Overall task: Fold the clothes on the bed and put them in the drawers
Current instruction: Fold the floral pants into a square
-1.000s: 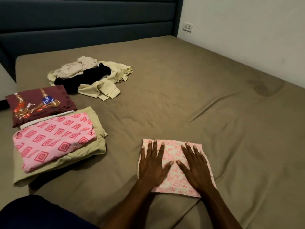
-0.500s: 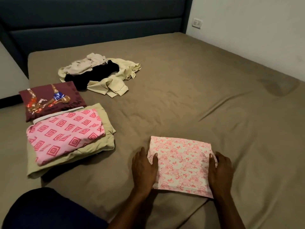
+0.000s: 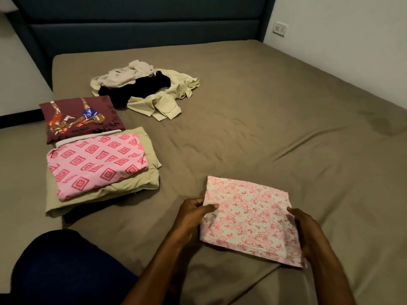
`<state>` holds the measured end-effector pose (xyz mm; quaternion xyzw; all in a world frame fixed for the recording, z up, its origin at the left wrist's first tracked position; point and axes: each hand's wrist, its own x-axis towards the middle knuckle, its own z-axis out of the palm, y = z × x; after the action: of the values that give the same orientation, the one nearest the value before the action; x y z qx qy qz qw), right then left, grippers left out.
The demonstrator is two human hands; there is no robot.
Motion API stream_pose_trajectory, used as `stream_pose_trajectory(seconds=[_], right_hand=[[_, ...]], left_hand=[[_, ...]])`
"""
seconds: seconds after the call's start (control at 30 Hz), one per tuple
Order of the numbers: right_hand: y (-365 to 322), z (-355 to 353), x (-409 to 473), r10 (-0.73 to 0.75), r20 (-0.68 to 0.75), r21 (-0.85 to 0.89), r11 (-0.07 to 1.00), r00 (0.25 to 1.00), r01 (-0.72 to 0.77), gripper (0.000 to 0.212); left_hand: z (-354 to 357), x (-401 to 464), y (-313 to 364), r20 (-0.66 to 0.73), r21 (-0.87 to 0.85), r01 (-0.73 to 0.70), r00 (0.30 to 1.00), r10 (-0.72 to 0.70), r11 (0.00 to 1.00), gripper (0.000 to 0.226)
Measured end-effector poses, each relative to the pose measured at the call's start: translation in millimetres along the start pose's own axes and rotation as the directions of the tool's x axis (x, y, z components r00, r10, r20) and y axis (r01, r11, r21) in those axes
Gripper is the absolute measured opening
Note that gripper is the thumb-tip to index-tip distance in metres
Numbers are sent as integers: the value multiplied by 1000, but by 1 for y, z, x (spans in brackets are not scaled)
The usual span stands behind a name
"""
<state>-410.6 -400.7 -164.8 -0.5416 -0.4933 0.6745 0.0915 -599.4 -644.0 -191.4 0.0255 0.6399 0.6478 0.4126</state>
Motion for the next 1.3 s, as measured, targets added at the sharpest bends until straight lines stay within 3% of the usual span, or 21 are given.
stream_pose_trajectory(seconds=[0.1, 0.2, 0.3, 0.37, 0.63, 0.8, 0.97, 1.1, 1.2, 1.3], right_hand=[[-4, 0, -6, 70, 144, 130, 988, 987, -89, 35], [-7, -2, -10, 75, 255, 266, 953, 964, -144, 39], [-7, -5, -6, 91, 291, 350, 916, 952, -194, 47], [-8, -4, -8, 110, 311, 349, 910, 944, -222, 52], [-29, 31, -23, 61, 421, 379, 894, 905, -237, 46], [-61, 83, -31, 8, 520, 369, 900, 854, -234, 51], [-95, 178, -38, -25, 712, 258, 939, 702, -228, 70], [-116, 284, -47, 51, 812, 92, 973, 582, -213, 67], [-133, 346, -44, 96, 850, 25, 975, 518, -221, 56], [-142, 397, -39, 128, 846, -25, 979, 517, -202, 54]], left_hand=[[13, -6, -4, -32, 311, -145, 986, 163, 939, 28], [23, -12, 3, -29, 131, -120, 992, 125, 984, 25], [19, -13, 17, 88, -95, 72, 994, -64, 993, 29], [15, -11, 25, 170, -136, 170, 975, -146, 976, 33], [0, -4, 36, 134, -149, 79, 989, -59, 986, 34], [-45, -21, 69, 57, -208, -26, 998, 38, 978, 38], [-131, -48, 105, -98, -256, -166, 985, 145, 952, 41], [-196, -69, 131, -309, -269, -251, 937, 164, 930, 41], [-237, -73, 150, -372, -312, -284, 915, 158, 907, 42], [-275, -72, 164, -422, -318, -324, 890, 173, 891, 36]])
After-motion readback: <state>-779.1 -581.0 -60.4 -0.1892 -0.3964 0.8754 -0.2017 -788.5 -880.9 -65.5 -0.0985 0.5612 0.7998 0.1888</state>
